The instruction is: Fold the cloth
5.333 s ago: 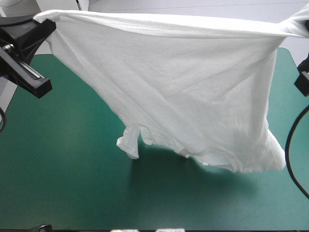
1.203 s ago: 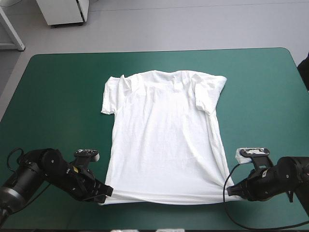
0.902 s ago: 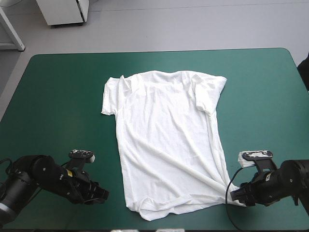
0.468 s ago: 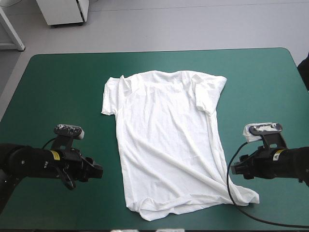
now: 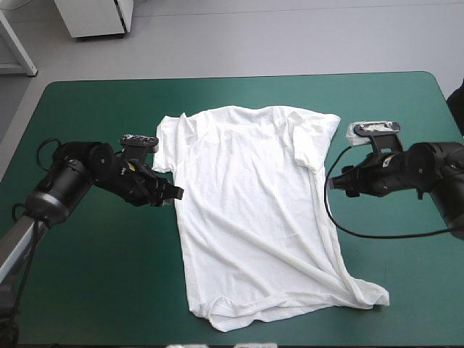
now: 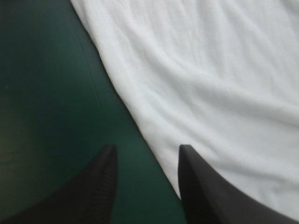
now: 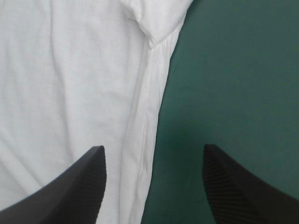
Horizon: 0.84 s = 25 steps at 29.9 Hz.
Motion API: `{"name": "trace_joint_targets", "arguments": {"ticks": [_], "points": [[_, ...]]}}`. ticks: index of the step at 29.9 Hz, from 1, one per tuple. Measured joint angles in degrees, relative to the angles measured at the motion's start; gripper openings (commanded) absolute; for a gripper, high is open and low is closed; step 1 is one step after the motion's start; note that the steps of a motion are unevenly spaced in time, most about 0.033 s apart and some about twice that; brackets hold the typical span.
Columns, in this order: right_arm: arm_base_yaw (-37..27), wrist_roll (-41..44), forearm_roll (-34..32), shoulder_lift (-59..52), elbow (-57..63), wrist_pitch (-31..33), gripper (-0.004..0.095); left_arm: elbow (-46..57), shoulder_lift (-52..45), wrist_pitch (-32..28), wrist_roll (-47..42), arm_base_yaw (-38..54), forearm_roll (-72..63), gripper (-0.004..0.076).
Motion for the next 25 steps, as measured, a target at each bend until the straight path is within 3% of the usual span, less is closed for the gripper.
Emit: {"name": "trace_joint_targets", "arguments": {"ticks": [13, 25], "points": [[0.0, -2.42, -0.17, 8.22, -9.55, -1.51, 0.0577, -2.97, 14.15, -9.64, 0.39, 0.0, 3.23, 0.0318], [0.0, -3.63, -0.17, 8.82, -9.68, -3.2, 0.0577, -12.93, 26.42, -8.54, -0.13, 0.0, 9.07, 0.0319]]}}
